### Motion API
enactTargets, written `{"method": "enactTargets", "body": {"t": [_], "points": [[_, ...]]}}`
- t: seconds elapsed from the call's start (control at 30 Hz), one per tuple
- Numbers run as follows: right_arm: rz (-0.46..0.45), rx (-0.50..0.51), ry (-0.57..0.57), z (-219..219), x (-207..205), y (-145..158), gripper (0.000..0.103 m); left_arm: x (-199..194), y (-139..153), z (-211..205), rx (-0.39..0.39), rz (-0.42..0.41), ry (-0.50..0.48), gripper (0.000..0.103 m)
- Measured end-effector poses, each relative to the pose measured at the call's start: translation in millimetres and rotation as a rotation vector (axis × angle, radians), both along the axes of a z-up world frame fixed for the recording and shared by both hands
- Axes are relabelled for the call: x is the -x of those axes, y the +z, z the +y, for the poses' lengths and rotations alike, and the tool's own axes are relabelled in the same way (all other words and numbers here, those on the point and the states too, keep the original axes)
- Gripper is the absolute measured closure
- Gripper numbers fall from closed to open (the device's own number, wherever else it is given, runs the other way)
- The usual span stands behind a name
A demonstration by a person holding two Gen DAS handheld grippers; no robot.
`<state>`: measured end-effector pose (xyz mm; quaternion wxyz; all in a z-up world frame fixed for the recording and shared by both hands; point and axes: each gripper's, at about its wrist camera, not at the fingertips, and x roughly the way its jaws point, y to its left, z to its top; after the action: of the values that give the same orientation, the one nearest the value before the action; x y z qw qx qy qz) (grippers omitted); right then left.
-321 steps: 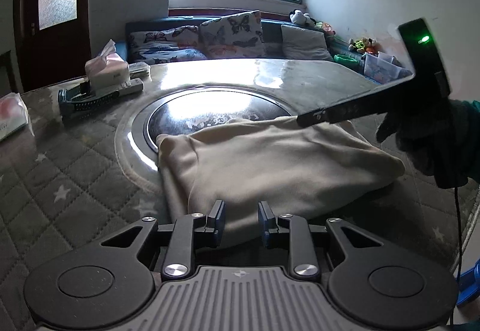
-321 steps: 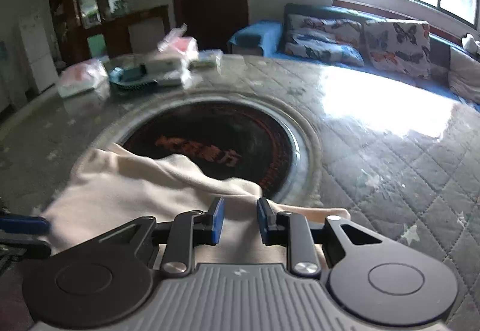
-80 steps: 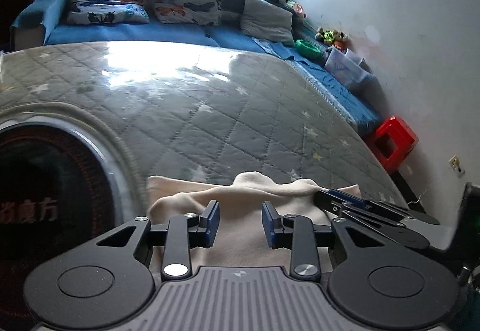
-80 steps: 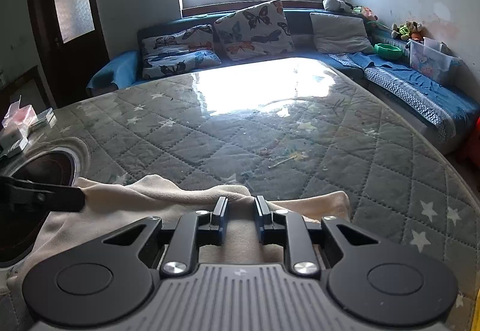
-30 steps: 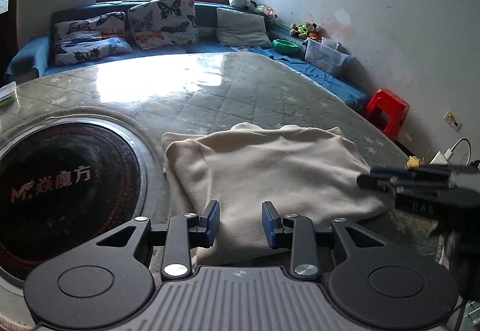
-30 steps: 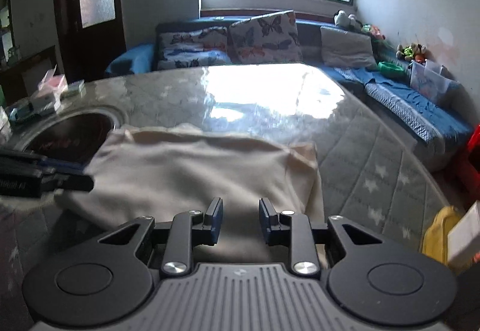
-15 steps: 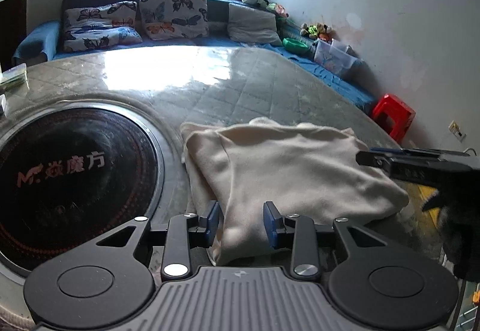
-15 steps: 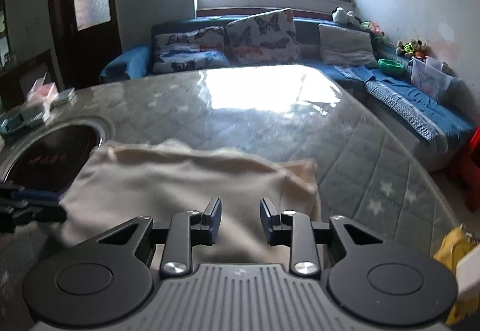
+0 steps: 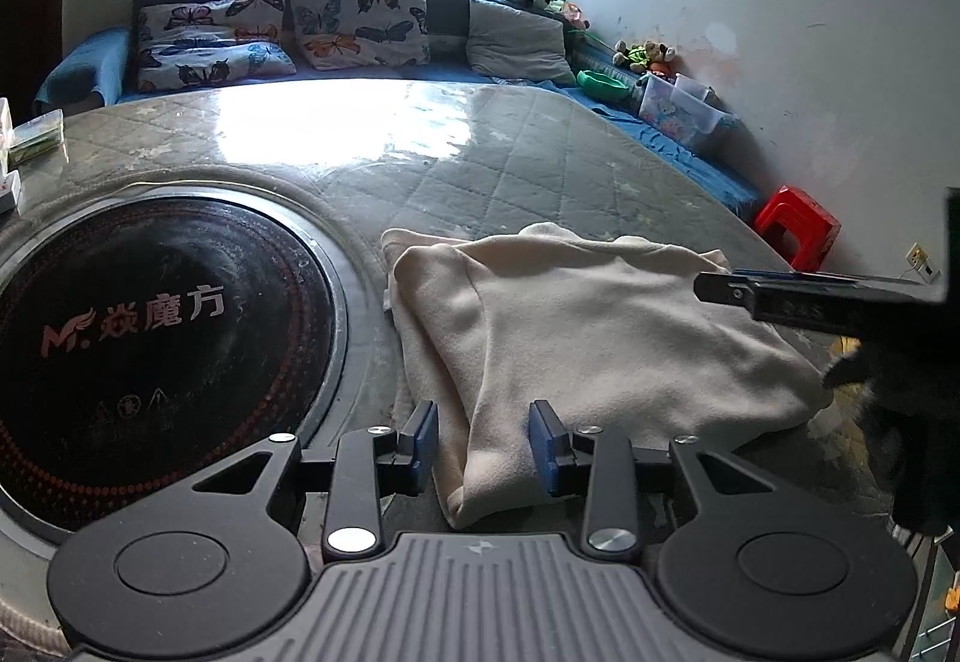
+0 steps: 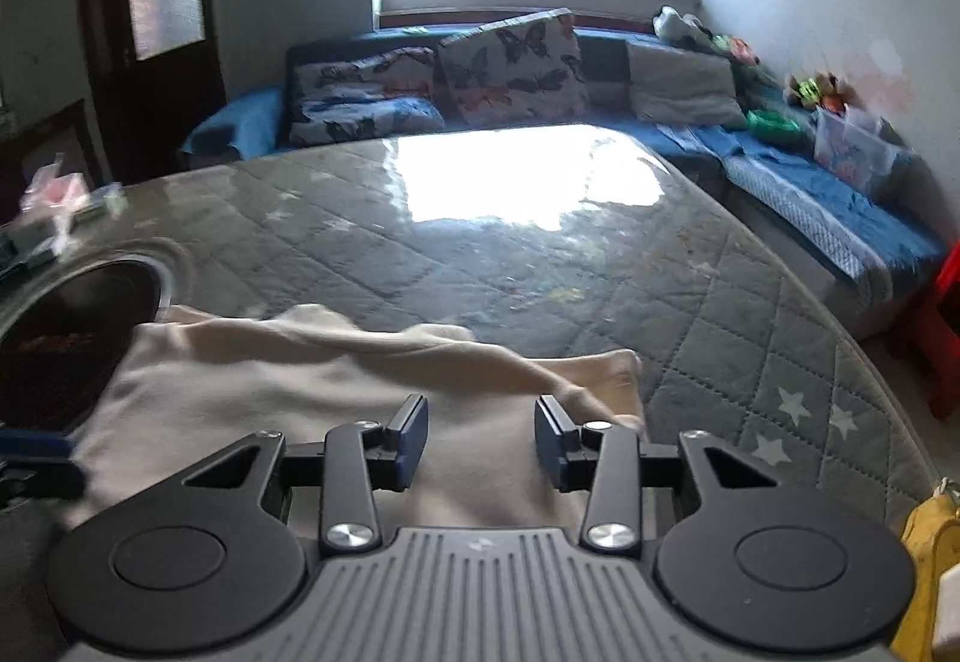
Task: Fold clothes
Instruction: 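Smooth the folded sweatshirt with both tools and withdraw them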
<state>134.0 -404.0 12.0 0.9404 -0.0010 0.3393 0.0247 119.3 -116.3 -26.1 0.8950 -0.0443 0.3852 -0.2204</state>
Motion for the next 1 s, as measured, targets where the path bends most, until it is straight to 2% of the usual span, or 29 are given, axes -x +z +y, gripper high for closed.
{"method": "enactTargets", "body": {"t": [0.17,0.33,0.5,0.73,0.87,1.0], "points": [[-0.002,-0.019,0.117,31,27,2,0.061,4,0,-1,-0.005,-0.004,0.003,0.066],[0.015,-0.025,0.183,59,45,-5,0.061,5,0,0,-0.011,-0.002,0.008,0.066],[0.008,0.035,0.202,73,61,-7,0.061,8,2,-1,-0.017,-0.005,0.012,0.065],[-0.035,-0.011,0.173,75,53,1,0.061,15,5,4,-0.021,-0.003,0.029,0.064],[-0.005,0.001,0.195,87,41,-9,0.061,20,7,9,-0.038,-0.003,0.039,0.061],[-0.019,0.003,0.191,87,54,-9,0.061,25,6,14,-0.054,-0.002,0.049,0.056]]}}
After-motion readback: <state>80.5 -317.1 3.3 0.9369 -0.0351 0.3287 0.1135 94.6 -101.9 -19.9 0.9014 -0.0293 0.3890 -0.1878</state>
